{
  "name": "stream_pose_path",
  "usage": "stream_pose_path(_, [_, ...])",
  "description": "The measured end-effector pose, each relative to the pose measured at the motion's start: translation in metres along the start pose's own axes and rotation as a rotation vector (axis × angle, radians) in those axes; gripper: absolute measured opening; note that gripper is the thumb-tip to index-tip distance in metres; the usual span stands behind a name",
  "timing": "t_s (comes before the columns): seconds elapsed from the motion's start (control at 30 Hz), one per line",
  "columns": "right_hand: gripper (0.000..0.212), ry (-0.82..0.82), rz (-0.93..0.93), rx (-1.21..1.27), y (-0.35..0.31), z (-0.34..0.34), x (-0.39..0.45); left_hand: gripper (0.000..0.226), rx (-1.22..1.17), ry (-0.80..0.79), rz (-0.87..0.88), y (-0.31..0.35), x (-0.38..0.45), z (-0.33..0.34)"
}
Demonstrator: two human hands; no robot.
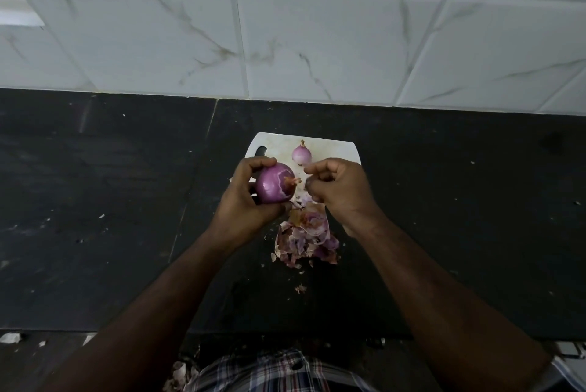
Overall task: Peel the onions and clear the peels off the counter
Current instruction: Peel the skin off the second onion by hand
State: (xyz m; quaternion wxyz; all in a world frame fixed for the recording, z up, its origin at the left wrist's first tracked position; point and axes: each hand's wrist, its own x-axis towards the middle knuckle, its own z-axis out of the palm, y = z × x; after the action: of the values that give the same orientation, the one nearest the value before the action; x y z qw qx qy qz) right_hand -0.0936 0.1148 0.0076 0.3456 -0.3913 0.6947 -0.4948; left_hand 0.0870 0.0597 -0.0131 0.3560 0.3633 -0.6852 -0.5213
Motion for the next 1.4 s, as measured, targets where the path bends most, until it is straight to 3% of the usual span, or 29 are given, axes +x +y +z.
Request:
stream_pose_path(0.1, [0.020,-0.050,0.088,0.040,0.009,-0.007,-0.003,0.077,0.012,0.011,0.008,0.000,0.003,-0.004])
stream_pose_path(0.2, [0.017,-0.054,-0.002,-0.160,0.015,-0.018,-0.001,0.076,-0.016,-0.012,-0.034,-0.004,0.002,-0.007])
stream_pose_path(0.3, [0.020,-0.190,-0.078,-0.388,0.008,-0.024,-0.002,0.076,-0.075,-0.044,-0.095,-0.006,0.000,-0.004])
stream_pose_path(0.4, [0.008,-0.104,-0.170,-0.400,0.001,-0.028,-0.004,0.074,-0.133,-0.059,-0.150,-0.006,0.001,-0.003])
stream_pose_path(0.57, [0.050,-0.253,-0.178,-0.210,0.001,-0.024,-0.007,0.071,-0.192,-0.075,-0.219,-0.008,0.003,-0.004])
stream_pose_path(0.67, [0.041,-0.171,-0.263,-0.219,-0.011,-0.012,-0.007,0.070,-0.206,-0.101,-0.229,-0.005,0.002,0.000])
stream_pose_path(0.83, [0.004,-0.070,-0.381,-0.431,-0.011,0.002,-0.002,0.070,-0.155,-0.091,-0.200,-0.003,0.000,0.004])
stream_pose_path(0.93, [0.009,0.027,-0.332,-0.386,-0.007,0.008,-0.004,0.070,-0.129,-0.035,-0.151,-0.002,-0.003,0.007])
stream_pose_path(1.03, [0.013,0.067,-0.143,-0.274,0.001,0.017,-0.005,0.071,-0.101,-0.026,-0.113,0.001,-0.004,0.009])
stream_pose_path(1.17, [0.019,0.075,0.229,0.325,-0.006,0.009,-0.004,0.070,-0.069,-0.027,-0.118,-0.002,-0.002,0.004])
stream_pose_path(1.2, [0.017,0.054,0.204,0.340,-0.005,0.004,-0.003,0.070,-0.051,-0.035,-0.129,-0.004,-0.002,0.002])
stream_pose_path(1.33, [0.011,-0.091,-0.101,-0.122,0.004,0.003,-0.006,0.074,0.023,-0.067,-0.110,-0.004,-0.003,0.006])
stream_pose_path(1.4, [0.015,-0.012,-0.044,0.026,0.004,0.006,-0.008,0.077,0.020,-0.081,-0.106,-0.002,-0.002,0.008])
